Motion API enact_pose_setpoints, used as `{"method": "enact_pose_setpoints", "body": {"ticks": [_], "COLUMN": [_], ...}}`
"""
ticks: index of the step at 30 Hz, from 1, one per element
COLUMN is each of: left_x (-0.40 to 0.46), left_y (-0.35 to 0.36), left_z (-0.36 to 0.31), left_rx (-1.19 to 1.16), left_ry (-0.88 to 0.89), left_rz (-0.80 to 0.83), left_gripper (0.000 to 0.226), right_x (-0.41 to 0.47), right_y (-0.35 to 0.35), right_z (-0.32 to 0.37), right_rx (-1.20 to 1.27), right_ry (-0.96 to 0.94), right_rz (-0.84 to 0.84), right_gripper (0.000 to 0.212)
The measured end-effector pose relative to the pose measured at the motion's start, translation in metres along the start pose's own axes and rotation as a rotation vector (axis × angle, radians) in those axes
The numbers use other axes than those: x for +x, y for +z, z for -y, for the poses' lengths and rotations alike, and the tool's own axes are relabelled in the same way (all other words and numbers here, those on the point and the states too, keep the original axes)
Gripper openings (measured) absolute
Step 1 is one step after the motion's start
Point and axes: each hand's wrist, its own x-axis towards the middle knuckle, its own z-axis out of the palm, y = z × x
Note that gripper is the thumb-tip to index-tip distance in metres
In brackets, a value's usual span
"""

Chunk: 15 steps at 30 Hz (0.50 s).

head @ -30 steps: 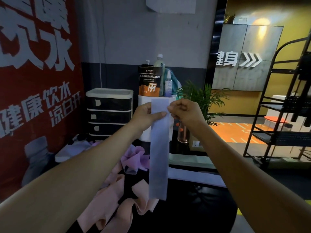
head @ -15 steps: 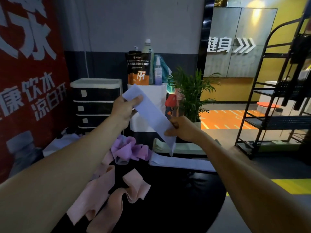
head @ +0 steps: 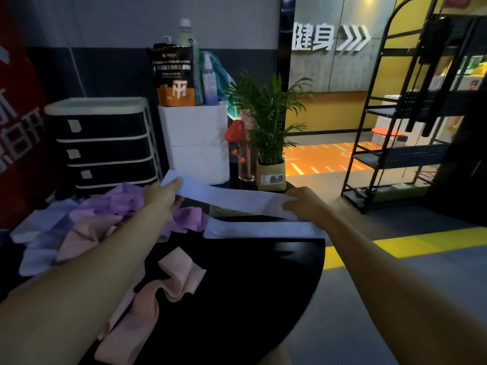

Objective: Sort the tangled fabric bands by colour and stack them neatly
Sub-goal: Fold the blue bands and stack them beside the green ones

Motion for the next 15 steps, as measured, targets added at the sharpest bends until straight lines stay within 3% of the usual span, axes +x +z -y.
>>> {"method": "enact_pose_setpoints", "body": {"ticks": [4, 7, 15], "left_x": [0.006, 0.01, 0.002], "left_y": [0.006, 0.012, 0.02], "left_z": [0.03, 0.049, 0.08], "left_rx": [0.19, 0.437, 0.897], "left_ry": [-0.032, 0.011, 0.259], "left_rz": [0.001, 0.012, 0.077], "left_gripper": [0.007, 0.012, 0.006], "right_x": [0.006, 0.007, 0.007], "right_y": [-0.002, -0.005, 0.007], "right_z": [-0.031, -0.047, -0.078], "right_rx": [0.178, 0.155, -0.027], "right_ry": [0.152, 0.231, 0.286], "right_rz": [-0.198, -0.311, -0.375], "right_gripper": [0.025, 0.026, 0.021]}}
